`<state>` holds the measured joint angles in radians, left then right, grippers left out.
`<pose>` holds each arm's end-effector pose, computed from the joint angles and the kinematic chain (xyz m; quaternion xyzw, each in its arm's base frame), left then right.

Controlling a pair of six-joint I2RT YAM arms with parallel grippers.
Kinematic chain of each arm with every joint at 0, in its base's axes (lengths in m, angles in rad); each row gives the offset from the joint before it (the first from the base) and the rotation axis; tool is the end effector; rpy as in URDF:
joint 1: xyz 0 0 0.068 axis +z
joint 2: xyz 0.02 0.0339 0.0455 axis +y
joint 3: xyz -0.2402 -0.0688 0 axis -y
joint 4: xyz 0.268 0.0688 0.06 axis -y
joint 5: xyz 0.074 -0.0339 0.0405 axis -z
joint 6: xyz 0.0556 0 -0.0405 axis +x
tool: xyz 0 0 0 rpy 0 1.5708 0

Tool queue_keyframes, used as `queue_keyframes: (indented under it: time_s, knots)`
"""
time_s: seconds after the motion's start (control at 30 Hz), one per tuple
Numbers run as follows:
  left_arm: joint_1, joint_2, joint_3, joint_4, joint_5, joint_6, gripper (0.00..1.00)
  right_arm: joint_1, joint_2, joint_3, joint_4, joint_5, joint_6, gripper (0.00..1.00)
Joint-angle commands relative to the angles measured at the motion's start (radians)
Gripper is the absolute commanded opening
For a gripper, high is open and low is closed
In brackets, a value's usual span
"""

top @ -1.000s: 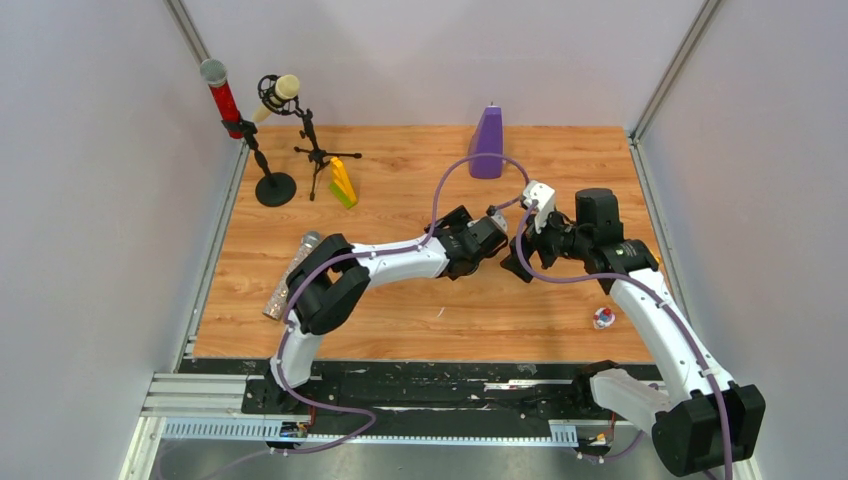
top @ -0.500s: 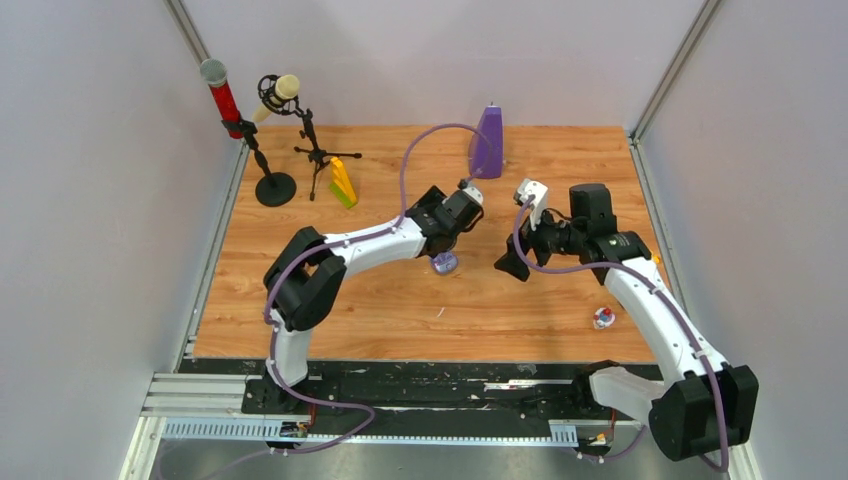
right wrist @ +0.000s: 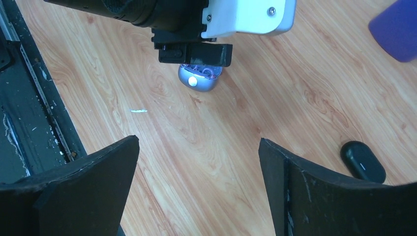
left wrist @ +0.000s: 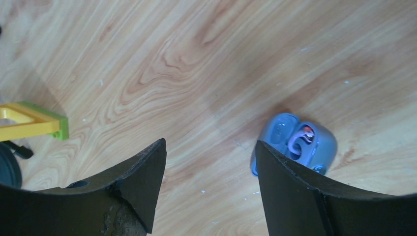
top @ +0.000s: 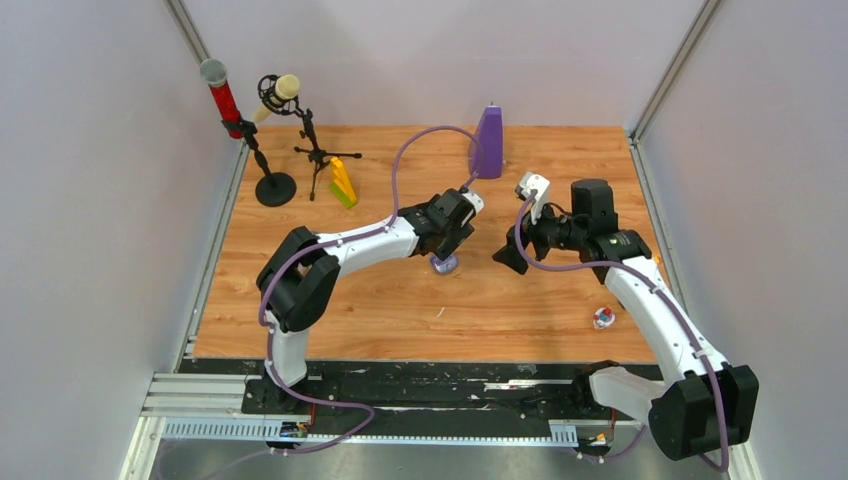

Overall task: Insert the wireless bluetooth earbuds into the charging case
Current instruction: Close the charging case at the center of the board.

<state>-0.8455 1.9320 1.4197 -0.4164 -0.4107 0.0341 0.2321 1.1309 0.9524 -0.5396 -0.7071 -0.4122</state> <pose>0.3103 -0.3166 0.1590 0.3373 0.8680 0.0559 0.3602 0.2639 0.0995 0.2658 -0.4063 0.7649 0.2791 0.4147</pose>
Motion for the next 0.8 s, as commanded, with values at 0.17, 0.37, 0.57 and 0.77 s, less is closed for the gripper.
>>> queue_keyframes:
  time_s: [0.17, 0.37, 0.57, 0.77]
  knots:
    - [-0.013, -0.002, 0.009, -0.006, 0.063, -0.008, 0.74, 0.001, -0.030, -0.017, 0.050, -0.004, -0.012, 0.94]
    - [-0.015, 0.008, 0.011, -0.016, 0.041, 0.007, 0.73, 0.002, -0.003, -0.025, 0.049, -0.034, -0.011, 0.94]
    - [-0.017, 0.005, 0.010, -0.032, 0.026, 0.027, 0.71, 0.001, 0.048, -0.044, 0.055, -0.078, -0.009, 0.93]
    - [-0.021, 0.003, 0.009, -0.043, 0.040, 0.036, 0.70, 0.001, 0.144, -0.041, 0.086, -0.116, 0.052, 0.91]
